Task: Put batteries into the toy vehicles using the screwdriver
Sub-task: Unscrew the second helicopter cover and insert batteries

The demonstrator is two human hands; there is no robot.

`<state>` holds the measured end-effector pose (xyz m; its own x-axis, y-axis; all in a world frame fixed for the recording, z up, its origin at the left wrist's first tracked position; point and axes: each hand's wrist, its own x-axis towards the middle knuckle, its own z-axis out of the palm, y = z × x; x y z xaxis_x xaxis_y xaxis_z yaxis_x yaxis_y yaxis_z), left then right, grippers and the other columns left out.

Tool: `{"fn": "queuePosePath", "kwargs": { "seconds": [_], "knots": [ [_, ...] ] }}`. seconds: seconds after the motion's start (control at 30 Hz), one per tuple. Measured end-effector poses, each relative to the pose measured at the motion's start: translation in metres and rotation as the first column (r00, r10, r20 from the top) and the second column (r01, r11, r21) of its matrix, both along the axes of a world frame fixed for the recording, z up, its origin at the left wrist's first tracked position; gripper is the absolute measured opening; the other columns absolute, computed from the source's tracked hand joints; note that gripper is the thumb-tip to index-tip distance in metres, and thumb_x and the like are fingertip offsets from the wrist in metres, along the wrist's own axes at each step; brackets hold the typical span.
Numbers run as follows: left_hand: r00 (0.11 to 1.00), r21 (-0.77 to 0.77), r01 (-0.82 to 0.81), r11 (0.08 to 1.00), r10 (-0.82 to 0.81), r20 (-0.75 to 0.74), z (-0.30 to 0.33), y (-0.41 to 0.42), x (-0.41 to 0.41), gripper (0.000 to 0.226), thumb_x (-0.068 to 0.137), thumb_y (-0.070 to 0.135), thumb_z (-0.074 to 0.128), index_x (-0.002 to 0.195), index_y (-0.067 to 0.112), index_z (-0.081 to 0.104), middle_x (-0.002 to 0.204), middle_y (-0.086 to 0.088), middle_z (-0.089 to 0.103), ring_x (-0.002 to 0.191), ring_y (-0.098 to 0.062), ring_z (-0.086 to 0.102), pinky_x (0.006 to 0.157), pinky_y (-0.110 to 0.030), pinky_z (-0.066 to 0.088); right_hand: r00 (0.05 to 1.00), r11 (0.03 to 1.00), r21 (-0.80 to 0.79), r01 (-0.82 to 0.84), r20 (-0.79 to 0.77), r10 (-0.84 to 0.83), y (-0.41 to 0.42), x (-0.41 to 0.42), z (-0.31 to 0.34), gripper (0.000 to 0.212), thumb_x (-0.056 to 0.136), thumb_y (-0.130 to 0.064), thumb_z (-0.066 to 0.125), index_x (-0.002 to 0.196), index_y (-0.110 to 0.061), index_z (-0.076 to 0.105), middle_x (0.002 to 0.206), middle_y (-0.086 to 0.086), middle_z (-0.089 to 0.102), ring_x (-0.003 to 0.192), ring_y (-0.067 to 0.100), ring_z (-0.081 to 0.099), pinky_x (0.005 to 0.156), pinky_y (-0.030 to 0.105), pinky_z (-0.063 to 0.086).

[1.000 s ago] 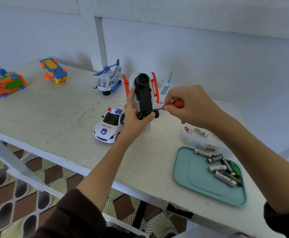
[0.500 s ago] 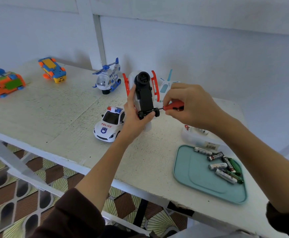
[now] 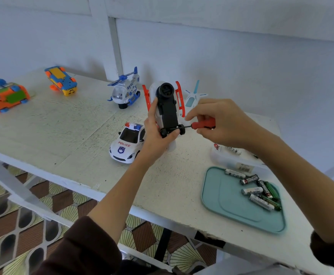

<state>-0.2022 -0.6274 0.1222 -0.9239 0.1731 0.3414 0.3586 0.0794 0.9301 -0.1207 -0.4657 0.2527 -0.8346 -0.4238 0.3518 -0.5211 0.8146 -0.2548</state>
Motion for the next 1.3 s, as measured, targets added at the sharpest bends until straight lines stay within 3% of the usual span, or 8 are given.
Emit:
{"fn": "queuePosePath", "kwargs": {
  "seconds": [0.13, 0.2, 0.33, 0.57, 0.67, 0.83, 1.03, 1.3],
  "knots": [
    [1.000, 0.008, 0.020, 1.000, -0.020, 0.013, 0.002, 0.001, 0.002, 0.097, 0.068, 0.035, 0.072, 0.142, 0.058, 0.013, 0.137, 0.020, 0.025, 0.135, -0.021, 0.035, 0.108, -0.054, 0.037, 0.983, 0.982, -0.044, 0.185, 0.014, -0.185, -0.007, 0.003, -0.002, 0.040, 0.091, -0.043, 0.051, 0.075, -0.008, 0.064, 0.052, -0.004, 0.052, 0.045, 0.005, 0.044, 0.050, 0.019, 0.034],
    [1.000, 0.001, 0.015, 1.000, -0.015, 0.022, 0.004, 0.002, 0.002, 0.097, 0.070, 0.031, 0.072, 0.141, 0.059, 0.012, 0.137, 0.018, 0.023, 0.134, -0.023, 0.036, 0.109, -0.054, 0.037, 0.959, 0.963, 0.030, 0.269, 0.081, -0.270, -0.006, 0.001, 0.001, 0.050, 0.096, -0.035, 0.042, 0.065, 0.001, 0.059, 0.052, 0.006, 0.054, 0.042, 0.010, 0.042, 0.045, 0.015, 0.032],
    [1.000, 0.000, 0.022, 1.000, -0.022, 0.023, 0.004, 0.002, 0.002, 0.097, 0.070, 0.029, 0.071, 0.143, 0.056, 0.013, 0.137, 0.019, 0.025, 0.132, -0.024, 0.040, 0.108, -0.051, 0.040, 0.970, 0.972, 0.048, 0.232, 0.063, -0.234, -0.002, 0.001, 0.002, 0.027, 0.088, -0.025, 0.058, 0.072, -0.004, 0.063, 0.060, 0.003, 0.055, 0.048, 0.003, 0.040, 0.049, 0.009, 0.029],
    [0.999, -0.013, 0.026, 1.000, -0.026, 0.043, 0.005, -0.001, 0.000, 0.097, 0.071, 0.026, 0.070, 0.143, 0.056, 0.013, 0.132, 0.032, 0.027, 0.134, -0.020, 0.036, 0.109, -0.053, 0.037, 0.974, 0.976, 0.060, 0.209, 0.074, -0.213, 0.006, 0.002, -0.014, 0.015, 0.082, -0.021, 0.063, 0.096, -0.017, 0.066, 0.075, -0.003, 0.060, 0.071, 0.014, 0.053, 0.072, 0.032, 0.049],
    [0.998, 0.006, 0.029, 1.000, -0.030, 0.059, 0.007, -0.002, 0.001, 0.093, 0.071, 0.028, 0.069, 0.138, 0.062, 0.015, 0.140, 0.016, 0.029, 0.132, -0.023, 0.040, 0.109, -0.053, 0.037, 0.975, 0.975, -0.009, 0.222, 0.036, -0.221, 0.013, 0.004, -0.017, 0.010, 0.079, -0.015, 0.061, 0.085, -0.016, 0.070, 0.072, 0.001, 0.065, 0.067, 0.015, 0.055, 0.069, 0.037, 0.053],
    [0.998, 0.003, 0.041, 0.999, -0.041, 0.057, 0.010, -0.002, 0.002, 0.093, 0.074, 0.021, 0.067, 0.140, 0.057, 0.013, 0.136, 0.027, 0.026, 0.135, -0.018, 0.036, 0.111, -0.050, 0.036, 0.970, 0.972, -0.012, 0.236, 0.058, -0.235, 0.018, 0.004, -0.019, 0.010, 0.078, -0.013, 0.061, 0.081, -0.017, 0.069, 0.072, 0.001, 0.065, 0.069, 0.015, 0.056, 0.069, 0.038, 0.052],
    [0.997, -0.018, 0.064, 0.998, -0.063, 0.053, 0.012, -0.001, 0.005, 0.094, 0.072, 0.020, 0.067, 0.133, 0.069, 0.015, 0.145, 0.012, 0.028, 0.128, -0.026, 0.045, 0.107, -0.052, 0.041, 0.978, 0.981, -0.013, 0.195, 0.080, -0.194, 0.017, 0.000, -0.019, 0.010, 0.079, -0.014, 0.061, 0.082, -0.018, 0.070, 0.072, 0.000, 0.064, 0.069, 0.014, 0.054, 0.070, 0.038, 0.052],
    [0.991, 0.016, 0.108, 0.994, -0.109, 0.075, 0.009, -0.003, 0.003, 0.092, 0.076, 0.017, 0.064, 0.144, 0.053, 0.014, 0.140, 0.013, 0.030, 0.125, -0.015, 0.045, 0.107, -0.045, 0.042, 0.984, 0.987, -0.016, 0.161, 0.086, -0.159, 0.022, -0.002, -0.039, 0.002, 0.082, -0.011, 0.058, 0.080, -0.012, 0.057, 0.064, -0.001, 0.055, 0.061, 0.017, 0.046, 0.062, 0.036, 0.048]
  ]
}}
